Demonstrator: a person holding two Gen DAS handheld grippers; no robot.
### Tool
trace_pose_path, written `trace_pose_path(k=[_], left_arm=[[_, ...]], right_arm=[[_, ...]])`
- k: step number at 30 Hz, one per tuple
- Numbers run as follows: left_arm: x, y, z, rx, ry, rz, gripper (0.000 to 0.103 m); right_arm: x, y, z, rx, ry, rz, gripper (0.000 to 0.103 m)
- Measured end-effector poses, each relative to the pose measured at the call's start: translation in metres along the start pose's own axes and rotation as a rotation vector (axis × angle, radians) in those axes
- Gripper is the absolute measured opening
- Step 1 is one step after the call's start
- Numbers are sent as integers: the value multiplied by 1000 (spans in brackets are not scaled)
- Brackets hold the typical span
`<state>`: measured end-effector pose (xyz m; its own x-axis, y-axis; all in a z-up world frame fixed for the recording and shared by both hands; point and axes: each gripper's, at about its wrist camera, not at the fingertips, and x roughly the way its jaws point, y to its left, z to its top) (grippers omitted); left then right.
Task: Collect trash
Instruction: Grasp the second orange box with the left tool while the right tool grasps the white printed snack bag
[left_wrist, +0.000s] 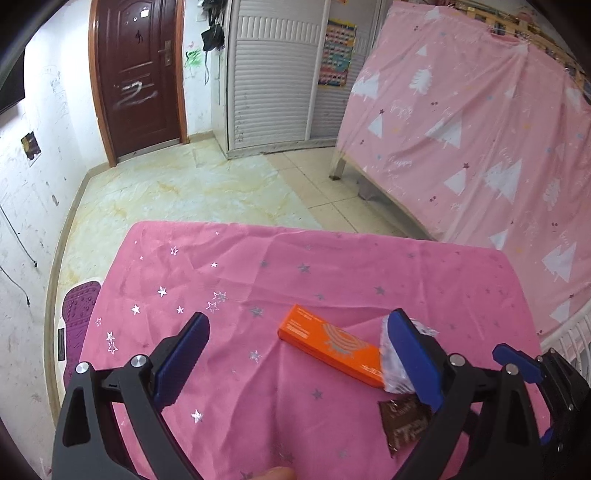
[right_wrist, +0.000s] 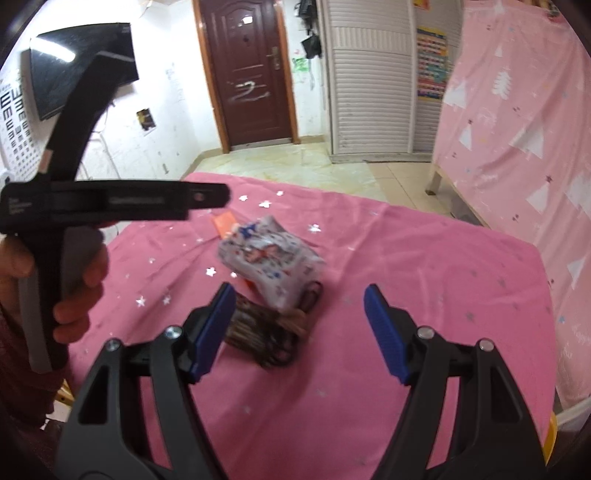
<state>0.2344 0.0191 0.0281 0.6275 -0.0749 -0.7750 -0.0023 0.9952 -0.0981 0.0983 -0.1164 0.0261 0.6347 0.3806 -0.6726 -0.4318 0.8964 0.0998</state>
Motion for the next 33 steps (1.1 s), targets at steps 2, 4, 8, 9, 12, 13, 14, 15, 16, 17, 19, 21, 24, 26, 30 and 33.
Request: trace_pose_path(k=[2, 4, 8, 9, 12, 13, 14, 15, 16, 17, 19, 21, 24, 26, 30, 33], left_arm=[[5, 4, 1, -11, 7, 1, 91], [9, 7, 1, -28, 16, -1, 91], [14, 14, 1, -49, 23, 6, 91], [14, 15, 1, -50, 24, 7, 91], [15, 17, 0, -49, 27, 6, 91], [15, 17, -1, -49, 30, 4, 91], [15, 17, 0, -50, 32, 2, 91], [15, 16, 0, -51, 35, -3, 91], [16, 17, 0, -54, 38, -8, 91], [16, 17, 0, -59, 44, -18, 91], [16, 16, -1, -66, 53, -29, 91], [17, 13, -2, -73, 69, -53, 91], [16, 3, -5, -52, 77, -55, 91], [14, -5, -7, -33, 76, -32, 91], [16, -16, -11, -59, 107, 4, 91], [21, -24, -10, -55, 124, 42, 91]], right_arm=[[6, 7, 4, -26, 6, 7, 69], [13, 13, 8, -48, 13, 19, 69], [24, 21, 15, -83, 30, 28, 69], [25, 22, 16, -85, 31, 26, 69], [32, 21, 18, -79, 44, 19, 66], [34, 20, 18, -76, 51, 15, 59], [36, 19, 18, -71, 55, 13, 56], [37, 18, 17, -67, 60, 8, 52], [38, 18, 16, -64, 62, 6, 47], [38, 17, 16, -61, 60, 8, 45], [38, 13, 17, -47, 53, -3, 32], [37, 8, 18, -34, 45, -10, 27], [33, -2, 19, -5, 27, -40, 22], [27, -13, 19, 23, 8, -71, 22], [15, -36, 21, 76, -28, -101, 22], [3, -52, 19, 107, -58, -111, 22]])
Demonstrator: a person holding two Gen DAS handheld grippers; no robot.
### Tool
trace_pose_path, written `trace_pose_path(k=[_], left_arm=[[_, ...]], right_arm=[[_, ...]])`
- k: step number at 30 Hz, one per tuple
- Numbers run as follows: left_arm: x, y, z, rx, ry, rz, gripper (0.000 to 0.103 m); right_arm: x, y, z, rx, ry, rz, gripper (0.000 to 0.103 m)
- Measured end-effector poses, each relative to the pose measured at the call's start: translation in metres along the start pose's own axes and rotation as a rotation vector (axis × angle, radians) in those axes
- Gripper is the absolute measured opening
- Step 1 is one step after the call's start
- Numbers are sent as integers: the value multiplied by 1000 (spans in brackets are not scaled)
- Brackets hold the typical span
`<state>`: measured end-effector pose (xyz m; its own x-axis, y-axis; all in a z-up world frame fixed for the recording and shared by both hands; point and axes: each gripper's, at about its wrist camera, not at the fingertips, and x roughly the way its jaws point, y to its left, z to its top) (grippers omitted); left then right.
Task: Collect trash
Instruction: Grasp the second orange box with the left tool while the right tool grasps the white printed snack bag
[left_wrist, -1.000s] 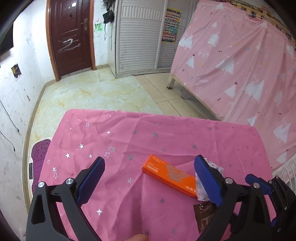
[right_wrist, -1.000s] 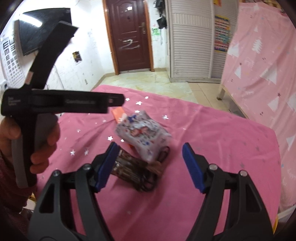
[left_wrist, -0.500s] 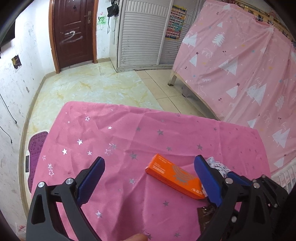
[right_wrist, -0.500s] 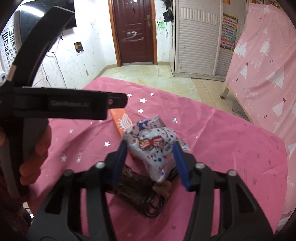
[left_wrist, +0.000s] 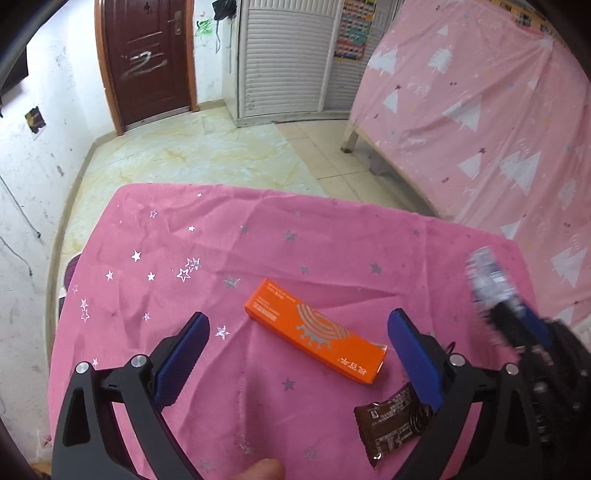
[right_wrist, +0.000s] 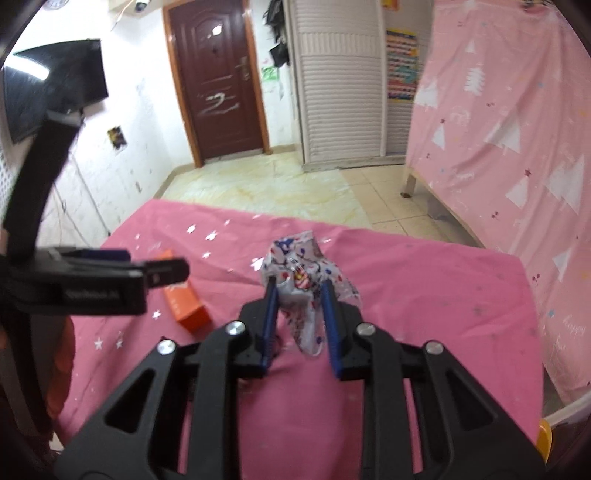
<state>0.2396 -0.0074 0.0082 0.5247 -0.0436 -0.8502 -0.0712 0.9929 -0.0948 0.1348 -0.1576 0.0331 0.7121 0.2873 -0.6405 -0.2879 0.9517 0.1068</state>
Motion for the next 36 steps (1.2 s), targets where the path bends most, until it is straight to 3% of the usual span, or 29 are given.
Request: trace_pose_path(k=[4, 10, 17, 20, 26, 36], left_arm=[[8, -14, 0, 10, 19, 52, 83], [26, -18, -3, -12, 84, 89, 53], [23, -13, -5, -23, 50, 116, 18], [18, -7, -7, -66, 42, 95, 18], [-5, -18, -9, -45, -19, 117, 17], [-53, -92, -20, 65, -90, 20, 18]], right_arm=[[-14, -14, -6, 17, -29, -6, 22], [-25, -34, -17, 50, -47, -6, 22], [-39, -61, -29, 94, -69, -18, 22], [-45, -69, -32, 105, -83, -27, 22], [-63, -85, -43, 130, -107, -44, 22], [-96, -115, -65, 178, -134, -93, 22]])
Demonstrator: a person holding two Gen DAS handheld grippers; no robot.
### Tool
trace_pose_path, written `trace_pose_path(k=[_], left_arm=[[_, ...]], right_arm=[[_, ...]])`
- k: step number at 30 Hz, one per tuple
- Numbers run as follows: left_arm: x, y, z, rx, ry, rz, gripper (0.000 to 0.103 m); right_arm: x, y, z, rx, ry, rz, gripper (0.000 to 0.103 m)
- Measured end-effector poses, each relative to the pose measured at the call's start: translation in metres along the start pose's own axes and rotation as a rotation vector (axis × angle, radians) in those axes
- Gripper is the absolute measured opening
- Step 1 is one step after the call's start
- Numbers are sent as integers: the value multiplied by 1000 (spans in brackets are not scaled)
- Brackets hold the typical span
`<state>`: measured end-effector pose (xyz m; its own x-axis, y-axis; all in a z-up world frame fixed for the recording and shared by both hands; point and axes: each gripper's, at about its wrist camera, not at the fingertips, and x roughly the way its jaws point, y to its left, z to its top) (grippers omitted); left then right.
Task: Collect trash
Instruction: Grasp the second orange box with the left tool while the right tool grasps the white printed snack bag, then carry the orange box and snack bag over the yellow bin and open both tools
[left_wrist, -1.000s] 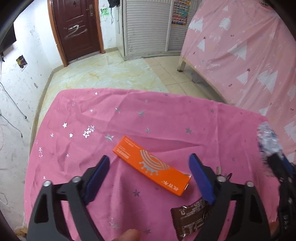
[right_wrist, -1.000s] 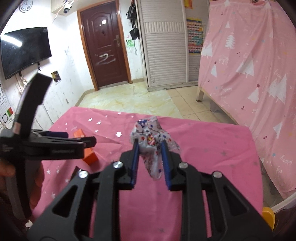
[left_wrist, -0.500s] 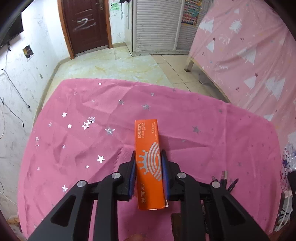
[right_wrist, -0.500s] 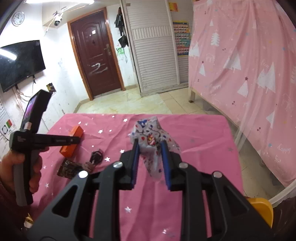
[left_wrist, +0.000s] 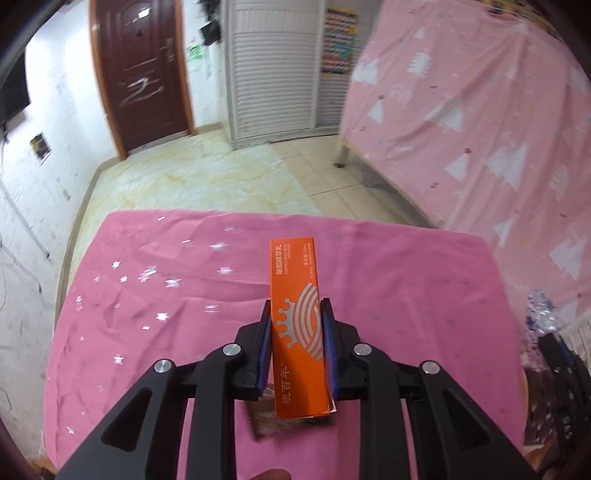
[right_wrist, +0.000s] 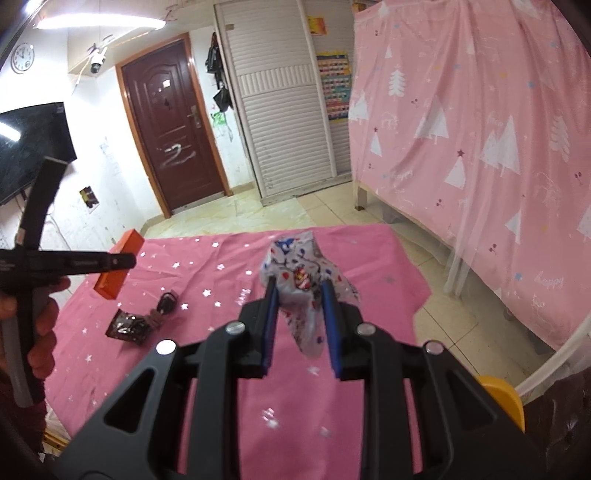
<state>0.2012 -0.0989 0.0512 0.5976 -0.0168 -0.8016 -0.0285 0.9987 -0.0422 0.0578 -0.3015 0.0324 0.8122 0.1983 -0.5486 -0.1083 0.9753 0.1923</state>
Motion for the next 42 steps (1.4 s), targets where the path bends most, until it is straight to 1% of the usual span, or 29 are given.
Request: trace_pose_path(k=[8, 14, 27, 31, 33, 38, 42], left_arm=[[-22, -71, -19, 116, -10, -100, 18], [-30, -113, -36, 195, 0, -154, 18], [-41, -180, -67, 316, 18, -217, 18], [-42, -203, -76, 350, 50, -256, 18], [-43, -215, -81, 369, 60, -276, 18], [-44, -242, -93, 416, 72, -292, 18], [-41, -263, -103, 446, 90, -307, 18]], right_arm=[[-23, -37, -10, 41, -14, -55, 22], [-35, -60, -22, 80, -13, -83, 22], [-54, -106, -47, 131, 1, -144, 22], [-57, -114, -56, 124, 23, -158, 22], [-57, -119, -63, 113, 49, -166, 22], [-53, -131, -83, 103, 119, -175, 22], [-51, -141, -86, 113, 137, -182, 24]])
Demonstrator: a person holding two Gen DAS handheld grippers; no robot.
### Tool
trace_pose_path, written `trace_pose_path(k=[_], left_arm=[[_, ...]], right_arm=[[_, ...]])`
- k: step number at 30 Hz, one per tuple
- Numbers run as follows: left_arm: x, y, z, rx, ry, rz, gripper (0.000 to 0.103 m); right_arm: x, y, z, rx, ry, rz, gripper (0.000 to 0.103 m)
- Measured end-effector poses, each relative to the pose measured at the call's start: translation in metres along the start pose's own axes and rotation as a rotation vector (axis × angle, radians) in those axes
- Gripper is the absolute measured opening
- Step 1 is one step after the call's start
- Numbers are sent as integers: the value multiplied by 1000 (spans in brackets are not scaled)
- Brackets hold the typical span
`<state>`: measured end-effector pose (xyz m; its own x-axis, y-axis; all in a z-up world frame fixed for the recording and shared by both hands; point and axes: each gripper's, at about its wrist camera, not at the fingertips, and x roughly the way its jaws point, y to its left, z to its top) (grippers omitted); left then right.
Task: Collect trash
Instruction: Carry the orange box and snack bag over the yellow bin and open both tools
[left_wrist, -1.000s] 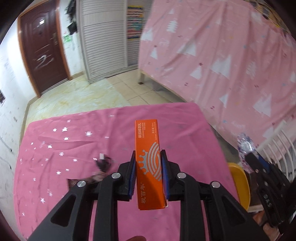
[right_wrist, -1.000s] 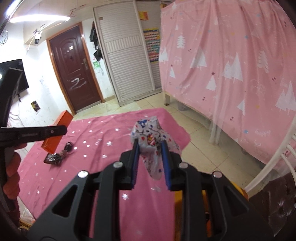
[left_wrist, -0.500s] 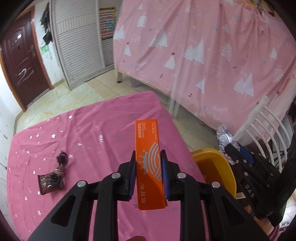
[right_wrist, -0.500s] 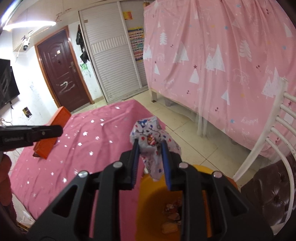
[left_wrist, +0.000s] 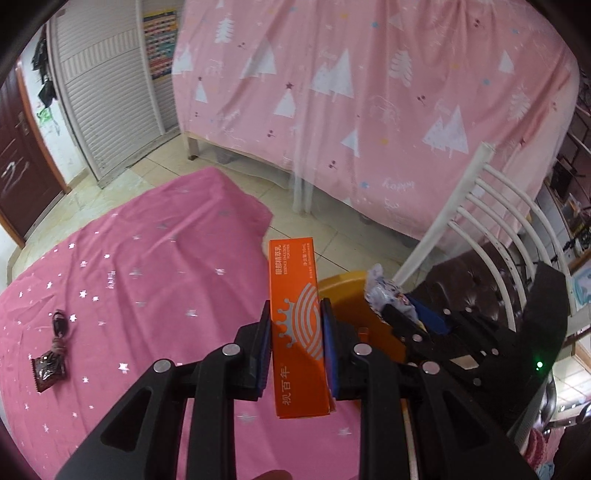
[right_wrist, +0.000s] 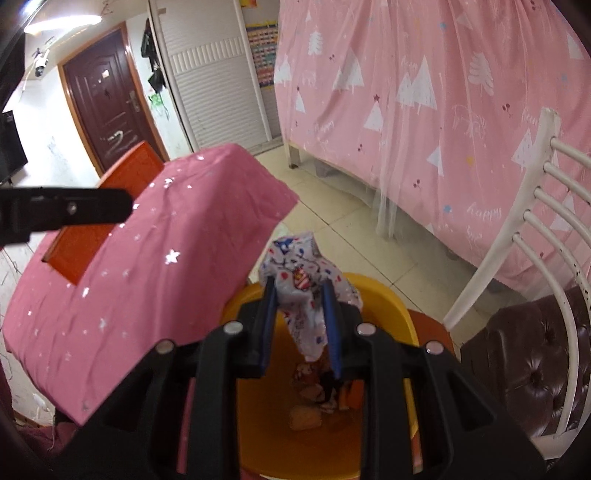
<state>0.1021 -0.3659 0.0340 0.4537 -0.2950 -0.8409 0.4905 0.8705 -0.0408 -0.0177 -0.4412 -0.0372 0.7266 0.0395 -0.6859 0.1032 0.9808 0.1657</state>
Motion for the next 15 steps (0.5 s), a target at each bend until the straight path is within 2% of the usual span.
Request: trace_pose_path(k=[3, 7, 13, 15], left_arm=[[4, -12, 0, 26, -2, 3, 18], [13, -25, -2, 41, 19, -21, 19], [17, -29, -5, 44, 28, -27, 21], [17, -27, -4, 36, 29, -31, 25]], right_arm=[[1, -6, -1, 10, 6, 6, 29], [-1, -11, 0, 26, 1, 11, 45], [-4, -15, 1, 40, -12, 10, 46], [-4, -14, 1, 43, -13, 8, 47]])
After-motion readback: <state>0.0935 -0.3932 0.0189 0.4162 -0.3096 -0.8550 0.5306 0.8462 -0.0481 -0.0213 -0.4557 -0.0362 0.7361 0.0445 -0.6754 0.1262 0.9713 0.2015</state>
